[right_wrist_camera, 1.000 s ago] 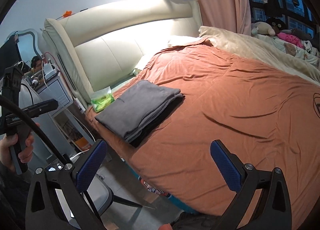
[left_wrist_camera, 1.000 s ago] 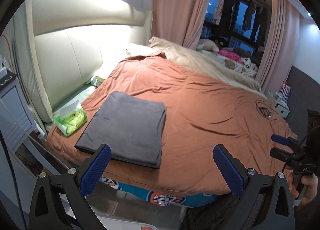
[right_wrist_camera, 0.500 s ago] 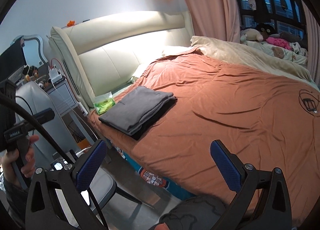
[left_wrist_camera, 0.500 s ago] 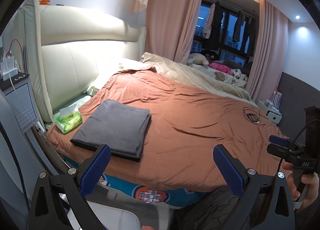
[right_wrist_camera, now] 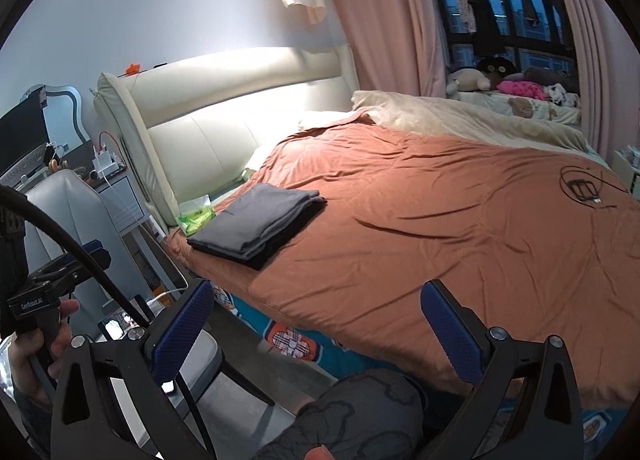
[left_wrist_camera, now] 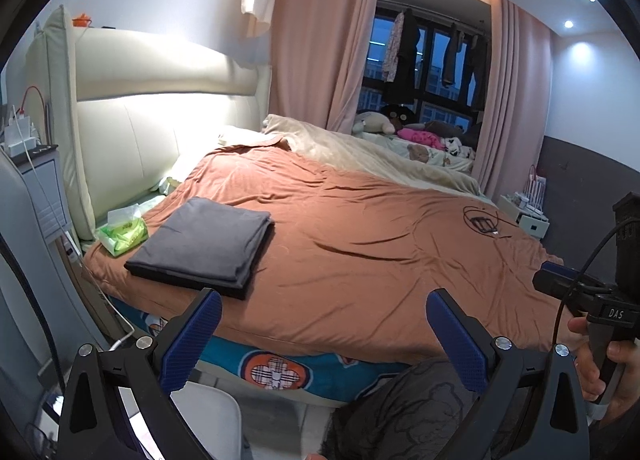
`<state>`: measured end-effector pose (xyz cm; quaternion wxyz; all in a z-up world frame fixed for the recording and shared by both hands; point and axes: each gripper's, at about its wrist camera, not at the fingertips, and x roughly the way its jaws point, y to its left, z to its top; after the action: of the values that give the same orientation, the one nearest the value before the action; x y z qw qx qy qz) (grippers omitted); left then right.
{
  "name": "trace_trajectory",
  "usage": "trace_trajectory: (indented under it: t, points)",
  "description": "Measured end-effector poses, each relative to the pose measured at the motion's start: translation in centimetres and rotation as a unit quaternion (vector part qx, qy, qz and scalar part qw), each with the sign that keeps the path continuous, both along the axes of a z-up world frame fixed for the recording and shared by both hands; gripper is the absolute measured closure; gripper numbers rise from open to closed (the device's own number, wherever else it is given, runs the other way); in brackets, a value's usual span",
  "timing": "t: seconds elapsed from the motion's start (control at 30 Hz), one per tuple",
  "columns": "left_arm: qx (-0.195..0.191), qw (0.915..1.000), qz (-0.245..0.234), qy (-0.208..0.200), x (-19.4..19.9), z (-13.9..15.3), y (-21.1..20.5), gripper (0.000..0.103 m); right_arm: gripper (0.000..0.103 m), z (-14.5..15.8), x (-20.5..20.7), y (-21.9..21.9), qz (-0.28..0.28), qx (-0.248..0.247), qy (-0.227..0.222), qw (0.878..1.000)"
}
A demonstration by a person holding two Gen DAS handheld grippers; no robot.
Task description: Fold small clothes
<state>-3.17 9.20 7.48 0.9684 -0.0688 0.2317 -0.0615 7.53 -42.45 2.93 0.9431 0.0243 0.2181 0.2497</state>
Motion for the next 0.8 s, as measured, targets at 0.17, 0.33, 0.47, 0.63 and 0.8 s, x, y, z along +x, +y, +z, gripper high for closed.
trace_trajectory:
  t: [0.17,0.33,0.47,0.63,0.8]
  points:
    - [0.007,1.0,0.0,-0.003,-1.4,-0.8,-1.6,0.0,0.0,-0.5,-1.5,-1.2,-0.015,-0.005,0.002,1.0]
    - [0.003,1.0,-0.001,0.006,-1.9,-2.0,-2.6,0.0,0.0,-1.1,-3.2,-1.9,-0.021,-0.018,-0.002,1.0]
    - [0.013,0.9999,-0.001,0.007,-2.6,-2.8,-3.7,0.0,0.0,-1.5,-3.7,-2.5,-0.027,-0.025,-0.001,0.999]
    - [0.02,0.9997,0.0,0.014,-2.9,-3.4,-4.3,0.0,0.0,-2.0,-4.0,-3.1,-0.034,-0.025,0.004,0.999]
    - [0.026,0.9993,0.003,0.027,-2.9,-4.3,-4.5,0.0,0.0,-2.2,-4.2,-3.1,-0.04,-0.021,0.009,0.999]
